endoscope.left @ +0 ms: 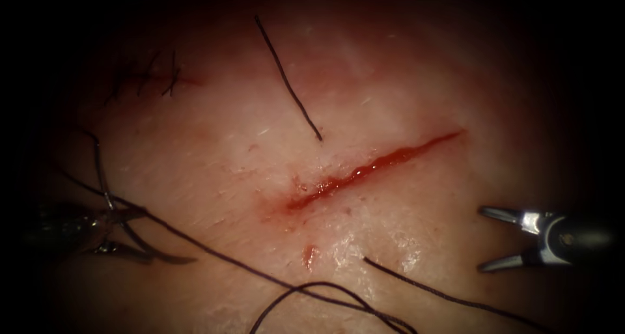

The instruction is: Wound Closure

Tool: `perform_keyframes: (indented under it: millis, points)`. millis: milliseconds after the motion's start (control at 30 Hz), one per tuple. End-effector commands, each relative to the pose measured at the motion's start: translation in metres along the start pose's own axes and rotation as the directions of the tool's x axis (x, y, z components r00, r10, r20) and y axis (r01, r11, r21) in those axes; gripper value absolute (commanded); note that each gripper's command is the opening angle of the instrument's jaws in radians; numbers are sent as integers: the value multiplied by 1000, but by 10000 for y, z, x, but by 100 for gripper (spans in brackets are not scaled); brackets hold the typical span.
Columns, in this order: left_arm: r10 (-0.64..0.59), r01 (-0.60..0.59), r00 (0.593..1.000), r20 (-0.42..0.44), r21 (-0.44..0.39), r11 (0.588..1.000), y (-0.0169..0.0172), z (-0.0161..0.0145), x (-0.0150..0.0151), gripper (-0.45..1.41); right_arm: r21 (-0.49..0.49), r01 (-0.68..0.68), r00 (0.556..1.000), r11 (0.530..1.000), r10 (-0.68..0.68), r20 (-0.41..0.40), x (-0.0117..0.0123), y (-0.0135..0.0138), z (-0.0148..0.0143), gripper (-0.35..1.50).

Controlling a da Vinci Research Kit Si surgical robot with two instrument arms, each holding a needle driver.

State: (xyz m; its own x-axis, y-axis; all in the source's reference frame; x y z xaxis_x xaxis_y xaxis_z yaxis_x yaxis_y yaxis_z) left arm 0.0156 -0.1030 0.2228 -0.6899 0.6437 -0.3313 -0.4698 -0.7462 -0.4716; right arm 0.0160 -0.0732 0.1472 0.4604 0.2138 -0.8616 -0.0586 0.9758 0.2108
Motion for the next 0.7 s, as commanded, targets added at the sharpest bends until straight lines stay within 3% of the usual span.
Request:
perform_keyframes:
  millis: [33,133,300,400,567,700]
  points:
    - [-9,9,1000,0,-6,1000,11,4,-1,94,4,-2,1000,1000,2,-2,-2,-8,8,140]
    - [-20,20,1000,-2,-19,1000,20,-16,6,103,4,-2,1000,1000,2,-2,-2,-8,8,140]
    - [-23,22,999,-28,-43,999,38,-53,19,94,4,-2,1000,1000,2,-2,-2,-8,9,140]
    - [19,-26,995,-97,-71,997,45,-76,30,86,4,-2,1000,1000,2,-2,-2,-8,8,140]
    - [51,-97,954,-297,-144,985,48,-102,40,64,4,-2,1000,1000,2,-2,-2,-8,8,140]
    - [56,-113,947,-317,-163,980,48,-107,41,52,4,-2,1000,1000,2,-2,-2,-8,8,140]
